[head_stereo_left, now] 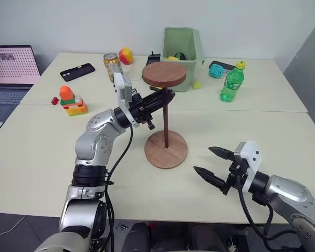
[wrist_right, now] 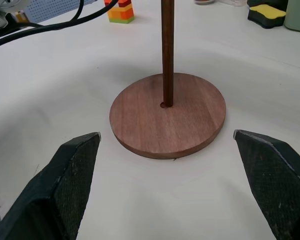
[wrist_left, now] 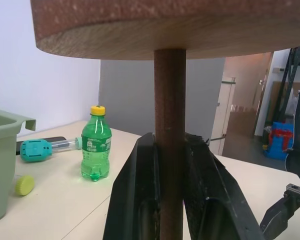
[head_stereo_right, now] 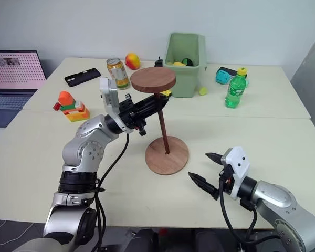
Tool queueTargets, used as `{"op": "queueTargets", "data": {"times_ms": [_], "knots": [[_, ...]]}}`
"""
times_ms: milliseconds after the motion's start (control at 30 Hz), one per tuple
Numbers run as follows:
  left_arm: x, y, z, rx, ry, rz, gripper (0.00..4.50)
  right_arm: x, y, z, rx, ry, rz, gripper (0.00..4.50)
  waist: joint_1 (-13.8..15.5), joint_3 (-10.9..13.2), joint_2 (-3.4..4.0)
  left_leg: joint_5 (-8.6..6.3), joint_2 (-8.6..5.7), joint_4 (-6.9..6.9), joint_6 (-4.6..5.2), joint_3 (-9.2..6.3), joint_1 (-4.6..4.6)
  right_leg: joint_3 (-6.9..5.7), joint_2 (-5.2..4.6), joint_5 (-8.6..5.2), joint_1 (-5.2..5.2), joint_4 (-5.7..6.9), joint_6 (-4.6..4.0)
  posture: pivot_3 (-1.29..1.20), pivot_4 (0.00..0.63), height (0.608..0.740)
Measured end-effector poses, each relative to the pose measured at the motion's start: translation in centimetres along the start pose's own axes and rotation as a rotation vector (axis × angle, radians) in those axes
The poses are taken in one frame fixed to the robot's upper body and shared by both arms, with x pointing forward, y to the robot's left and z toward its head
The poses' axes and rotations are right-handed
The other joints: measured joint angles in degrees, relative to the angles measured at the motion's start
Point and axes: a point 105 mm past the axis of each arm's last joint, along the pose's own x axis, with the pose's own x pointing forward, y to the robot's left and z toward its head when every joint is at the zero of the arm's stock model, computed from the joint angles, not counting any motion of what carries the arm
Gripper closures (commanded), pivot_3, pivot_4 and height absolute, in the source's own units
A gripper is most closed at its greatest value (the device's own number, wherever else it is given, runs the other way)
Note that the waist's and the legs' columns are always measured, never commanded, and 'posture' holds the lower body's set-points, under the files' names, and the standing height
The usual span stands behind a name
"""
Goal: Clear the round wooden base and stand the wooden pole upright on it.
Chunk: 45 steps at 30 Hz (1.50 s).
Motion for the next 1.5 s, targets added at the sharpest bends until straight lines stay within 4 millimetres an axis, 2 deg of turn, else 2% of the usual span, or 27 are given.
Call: {"op": "queueTargets", "data": {"times_ms": [133,600,833,967,1500], "knots": [[-0.4,-0.2,-0.2,0.002,0.014,-0.001,4.24,0.0,0.0,0.0,0.0,-0.001,-0.001,0.0,0.01,0.01,0.0,-0.01,0.0,-0.19,0.01,-0.04,0.69,-0.01,0.02,-0.01,0.7,-0.25,0.01,0.0,0.15,0.74],[-1.1,-0.2,0.0,0.034,0.048,-0.021,4.24,0.2,-0.3,0.5,-0.008,-0.011,-0.014,0.0,-0.06,0.0,0.0,-0.01,0.0,-0.18,0.01,-0.04,0.74,0.01,0.18,-0.01,0.72,-0.23,0.01,0.0,0.15,0.74],[-1.5,-0.6,-0.7,0.044,0.047,-0.023,4.24,0.3,-0.3,0.6,-0.01,-0.015,-0.017,0.0,-0.05,-0.32,0.14,-0.01,0.01,-0.22,0.01,-0.04,0.89,0.03,0.19,-0.01,0.86,-0.26,0.01,0.0,0.15,0.74],[-1.8,-0.6,-1.1,0.043,0.044,-0.016,4.24,0.2,-0.3,0.5,-0.007,-0.014,-0.018,0.0,-0.06,-0.41,0.22,-0.03,0.03,-0.48,0.03,-0.05,1.66,-0.01,0.23,-0.03,1.68,-0.62,0.0,0.0,0.15,0.74],[-1.0,-0.1,-1.8,0.037,-0.017,0.014,4.24,0.5,-0.1,0.6,0.002,-0.027,-0.021,0.0,-0.06,-0.54,0.34,-0.03,0.03,-0.69,0.02,-0.05,1.63,0.01,0.24,-0.02,1.72,-0.94,-0.01,0.0,0.15,0.74]]}}
